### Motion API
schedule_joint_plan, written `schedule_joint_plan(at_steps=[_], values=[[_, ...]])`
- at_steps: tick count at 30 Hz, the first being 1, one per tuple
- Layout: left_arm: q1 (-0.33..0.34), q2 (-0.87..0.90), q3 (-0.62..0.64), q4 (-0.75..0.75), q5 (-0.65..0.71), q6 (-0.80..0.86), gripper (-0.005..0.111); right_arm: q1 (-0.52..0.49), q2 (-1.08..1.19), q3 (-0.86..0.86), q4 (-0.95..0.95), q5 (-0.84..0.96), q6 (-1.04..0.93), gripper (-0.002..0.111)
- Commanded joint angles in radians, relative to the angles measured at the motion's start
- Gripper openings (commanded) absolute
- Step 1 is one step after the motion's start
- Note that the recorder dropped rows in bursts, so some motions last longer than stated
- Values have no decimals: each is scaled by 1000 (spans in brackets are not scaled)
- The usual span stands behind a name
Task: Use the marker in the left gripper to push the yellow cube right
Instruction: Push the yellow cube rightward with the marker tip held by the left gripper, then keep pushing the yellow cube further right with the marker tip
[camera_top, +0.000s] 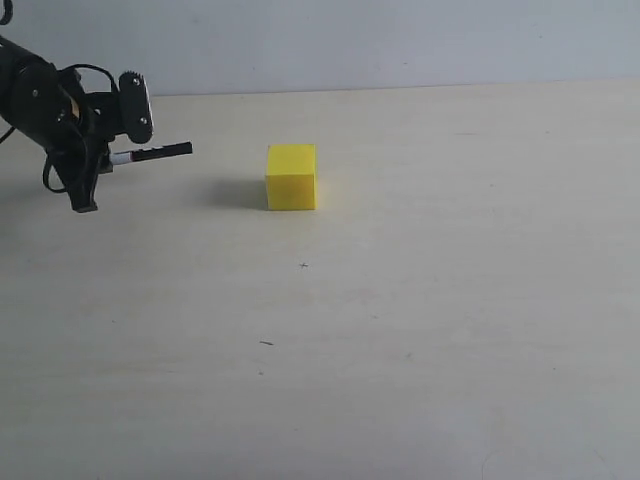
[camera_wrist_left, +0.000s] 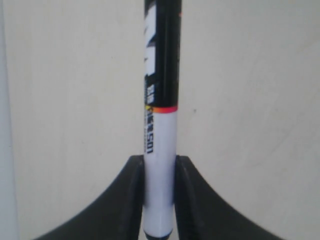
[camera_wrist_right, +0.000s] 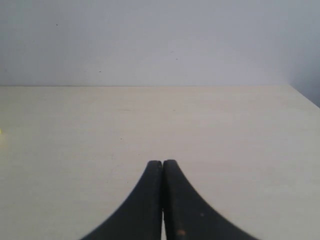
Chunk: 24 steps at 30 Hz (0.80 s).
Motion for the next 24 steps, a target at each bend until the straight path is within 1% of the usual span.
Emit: schedule_joint_plan(at_steps=[1,4,15,17,19,21,24], values=[[-29,32,-49,44,9,-18,0,-4,-7,5,-2,-13,2,0],[-42,53,-50,87,-13,-18,0,-4,-7,5,-2,-13,2,0],[-53,81,-50,89,-33,-18,0,-4,-7,5,-2,-13,2,0],[-75,81,-50,89,-32,-18,0,-4,-7,5,-2,-13,2,0],[-115,83,-50,76,-32,-24,0,-4,-7,5,-2,-13,2,0],[-165,83,-50,69,-38,-24,0,-4,-7,5,-2,-13,2,0],[-260,85,-50,67,-83,-28,0,-4,-7,5,-2,-13,2,0]])
